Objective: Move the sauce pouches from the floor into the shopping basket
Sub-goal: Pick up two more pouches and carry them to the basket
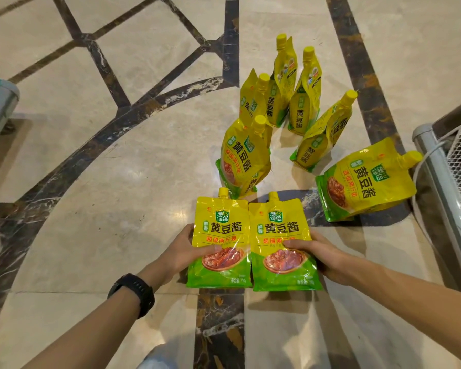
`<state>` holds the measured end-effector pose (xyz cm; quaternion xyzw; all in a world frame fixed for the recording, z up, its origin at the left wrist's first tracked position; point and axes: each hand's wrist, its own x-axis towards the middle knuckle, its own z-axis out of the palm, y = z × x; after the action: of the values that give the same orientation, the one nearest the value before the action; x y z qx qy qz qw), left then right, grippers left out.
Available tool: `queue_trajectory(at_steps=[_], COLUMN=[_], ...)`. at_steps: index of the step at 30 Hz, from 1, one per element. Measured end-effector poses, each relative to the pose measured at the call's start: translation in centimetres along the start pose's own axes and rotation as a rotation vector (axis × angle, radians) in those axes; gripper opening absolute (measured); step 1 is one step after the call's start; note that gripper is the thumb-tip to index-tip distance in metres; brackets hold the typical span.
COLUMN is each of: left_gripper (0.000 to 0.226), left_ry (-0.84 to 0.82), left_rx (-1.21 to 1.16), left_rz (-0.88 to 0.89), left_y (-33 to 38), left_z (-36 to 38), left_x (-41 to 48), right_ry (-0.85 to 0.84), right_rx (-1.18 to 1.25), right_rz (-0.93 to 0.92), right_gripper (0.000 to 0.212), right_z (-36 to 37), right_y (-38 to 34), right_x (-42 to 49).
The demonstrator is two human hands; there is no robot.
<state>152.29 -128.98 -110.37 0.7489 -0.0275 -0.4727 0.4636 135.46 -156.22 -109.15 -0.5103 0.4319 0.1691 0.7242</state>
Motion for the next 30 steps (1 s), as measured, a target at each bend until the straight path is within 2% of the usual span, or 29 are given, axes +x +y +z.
queue_trajectory(at_steps=[3,8,14,19,24,25,28,30], left_gripper=[0.086,0.086,0.078,0.086,0.073,0.079,0.119,0.120], left_ry=[0.010,0.012,-0.004,-0.035,-0.057,-0.062,-0.064,-0.059], left_rx=[-0.004,-0.019,-0.032,-0.073,-0.146,-0.167,-0.175,-0.170], left_rz=[-0.012,-0.031,-0.037,-0.057,-0.087,-0.088,-0.076,-0.061], left_y=[0.0,0.0,-0.2,0.1,-0.1,-0.1,-0.5,-0.9], left_z=[0.1,0.2,0.1,0.1,0.8,0.9,0.9,0.9], left_x=[0.1,0.1,0.3,0.5,-0.1,-0.3,-0.2,0.0], right_ry=[-0.032,-0.044,-0.059,-0.032,-0.027,-0.029,-0.010,0.004], right_rx=[-0.007,0.029,0.092,0.100,0.089,0.085,0.075,0.072], right_rz=[-0.001,-0.003,0.006,0.017,0.020,0.020,0.009,-0.004], right_gripper=[0.063,0.052,0.062,0.061,0.063,0.064,0.067,0.067], right_z=[0.2,0.8,1.3,1.2,1.3,1.3,1.3,1.3], right_y=[0.0,-0.4,0.2,0.5,0.2,0.2,0.0,-0.2], right_x=[-0.2,-0.7,-0.7,-0.4,-0.3,-0.3,-0.3,-0.5])
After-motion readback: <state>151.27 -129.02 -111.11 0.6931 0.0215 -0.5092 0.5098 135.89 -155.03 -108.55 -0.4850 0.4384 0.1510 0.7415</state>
